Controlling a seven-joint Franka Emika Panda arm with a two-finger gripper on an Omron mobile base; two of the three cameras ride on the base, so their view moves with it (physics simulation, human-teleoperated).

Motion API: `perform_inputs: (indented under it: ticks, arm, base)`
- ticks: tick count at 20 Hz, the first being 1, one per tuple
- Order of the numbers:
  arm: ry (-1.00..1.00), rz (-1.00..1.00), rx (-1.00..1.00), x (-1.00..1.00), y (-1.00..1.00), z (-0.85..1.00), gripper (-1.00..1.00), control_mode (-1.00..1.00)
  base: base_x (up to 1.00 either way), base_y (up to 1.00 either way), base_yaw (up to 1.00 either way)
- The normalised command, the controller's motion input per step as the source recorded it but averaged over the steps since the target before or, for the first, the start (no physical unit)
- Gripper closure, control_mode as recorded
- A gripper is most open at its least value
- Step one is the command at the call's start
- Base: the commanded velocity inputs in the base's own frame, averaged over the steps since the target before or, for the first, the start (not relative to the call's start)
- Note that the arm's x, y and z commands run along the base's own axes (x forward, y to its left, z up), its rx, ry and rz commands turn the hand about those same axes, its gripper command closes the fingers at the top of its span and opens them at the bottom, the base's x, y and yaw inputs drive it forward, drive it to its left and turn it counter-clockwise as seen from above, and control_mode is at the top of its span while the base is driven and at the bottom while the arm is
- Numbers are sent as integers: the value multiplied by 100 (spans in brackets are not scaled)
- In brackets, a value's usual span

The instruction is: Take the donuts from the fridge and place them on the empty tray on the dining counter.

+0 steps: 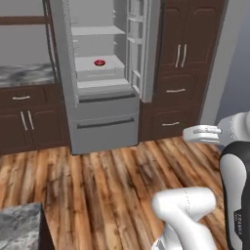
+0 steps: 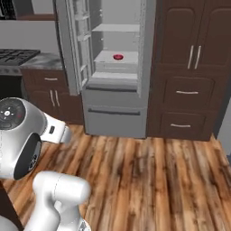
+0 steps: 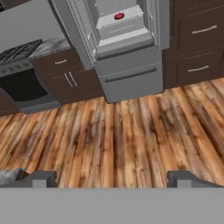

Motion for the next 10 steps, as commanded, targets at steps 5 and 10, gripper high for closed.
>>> perform_inputs:
  ticks: [5, 10]
  arm:
    - [0, 0, 0, 0, 0, 0, -100, 100]
    - [0, 0, 0, 0, 0, 0, -100, 100]
  base:
    - [100, -3, 0]
    - [100, 0, 0]
